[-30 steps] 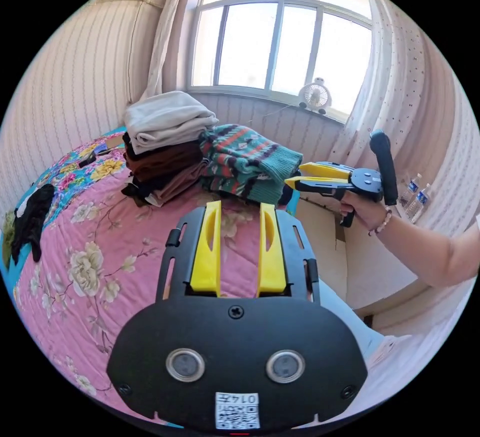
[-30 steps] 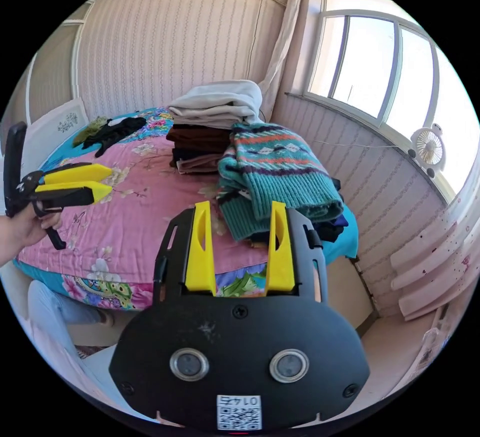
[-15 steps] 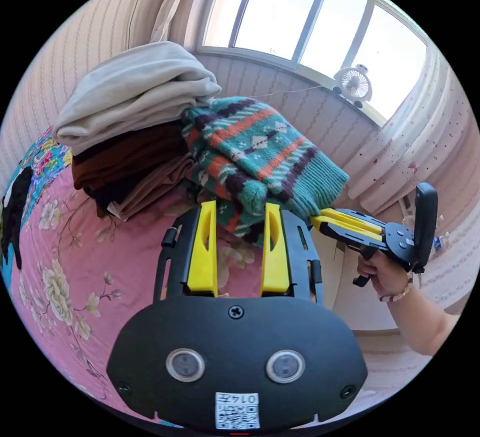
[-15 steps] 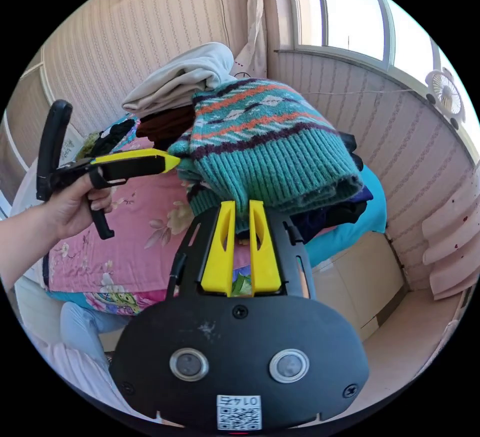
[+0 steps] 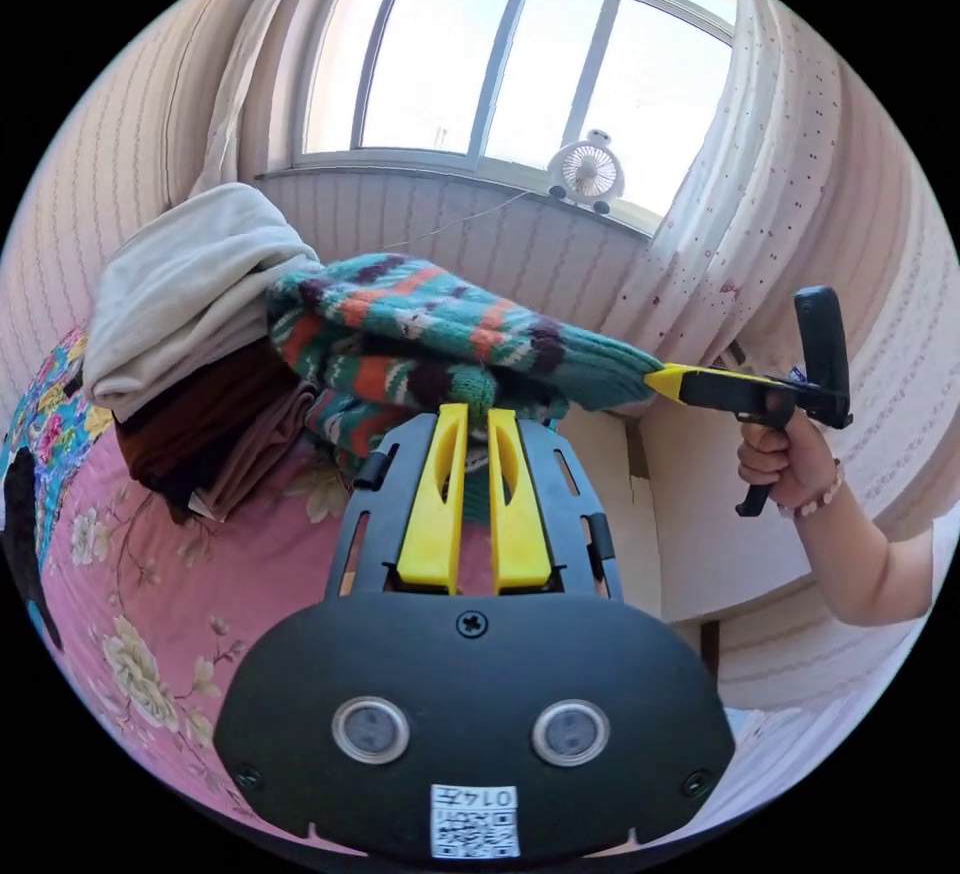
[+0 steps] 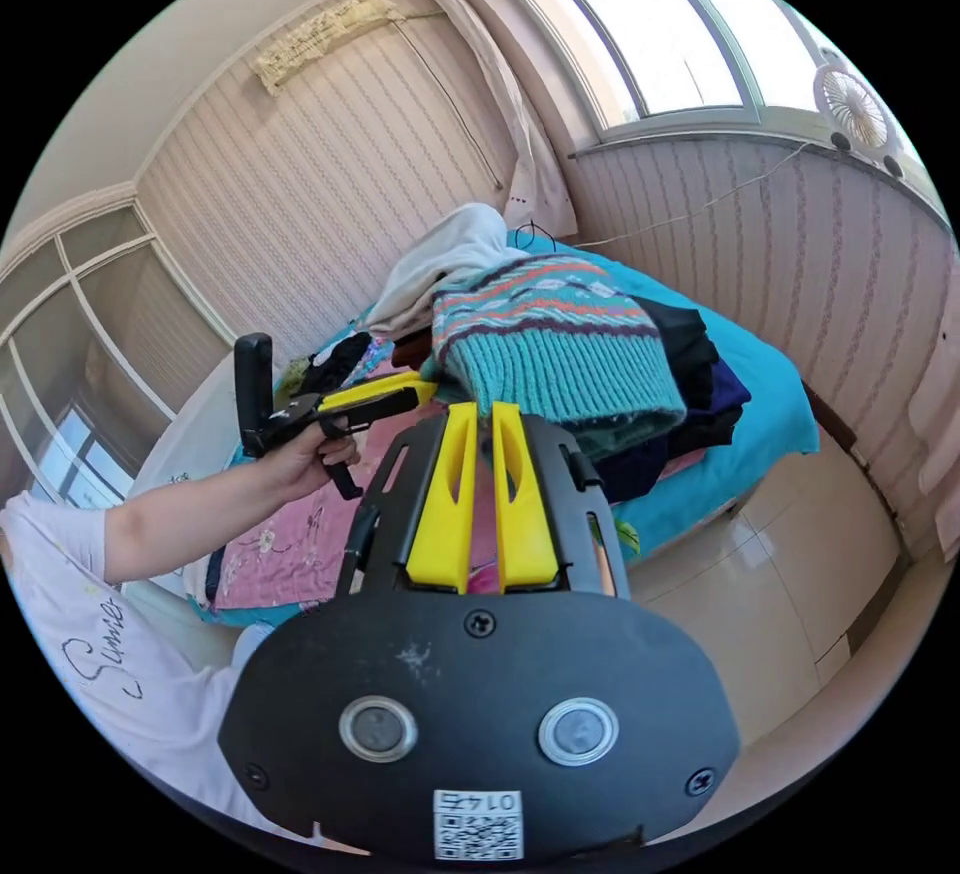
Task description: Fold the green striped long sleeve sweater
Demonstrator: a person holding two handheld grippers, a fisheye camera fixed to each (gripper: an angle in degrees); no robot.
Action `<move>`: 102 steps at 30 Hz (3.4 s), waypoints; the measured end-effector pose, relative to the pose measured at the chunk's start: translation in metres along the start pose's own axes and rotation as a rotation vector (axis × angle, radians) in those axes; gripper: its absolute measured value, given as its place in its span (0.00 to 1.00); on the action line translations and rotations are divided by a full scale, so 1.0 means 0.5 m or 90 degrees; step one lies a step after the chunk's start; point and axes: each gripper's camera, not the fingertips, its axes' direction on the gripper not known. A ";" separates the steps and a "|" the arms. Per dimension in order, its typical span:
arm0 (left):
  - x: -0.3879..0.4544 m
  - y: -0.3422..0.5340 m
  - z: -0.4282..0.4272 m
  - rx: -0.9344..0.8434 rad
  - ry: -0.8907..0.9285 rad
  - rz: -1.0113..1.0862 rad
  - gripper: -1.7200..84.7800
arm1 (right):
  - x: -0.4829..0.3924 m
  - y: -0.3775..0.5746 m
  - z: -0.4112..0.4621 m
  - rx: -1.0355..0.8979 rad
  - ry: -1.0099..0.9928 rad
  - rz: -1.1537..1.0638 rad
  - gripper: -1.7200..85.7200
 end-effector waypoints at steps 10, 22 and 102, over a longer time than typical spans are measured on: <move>-0.008 0.106 -0.185 0.150 0.095 -0.076 0.06 | 0.005 0.036 -0.212 0.100 -0.215 -0.028 0.04; -0.152 0.302 -0.682 0.410 0.006 -0.258 0.03 | -0.427 0.023 -0.076 -0.064 -0.637 -0.325 0.03; 0.284 0.673 -1.855 0.574 -0.718 -0.275 0.04 | -0.713 -0.201 0.208 0.060 -0.744 -0.322 0.09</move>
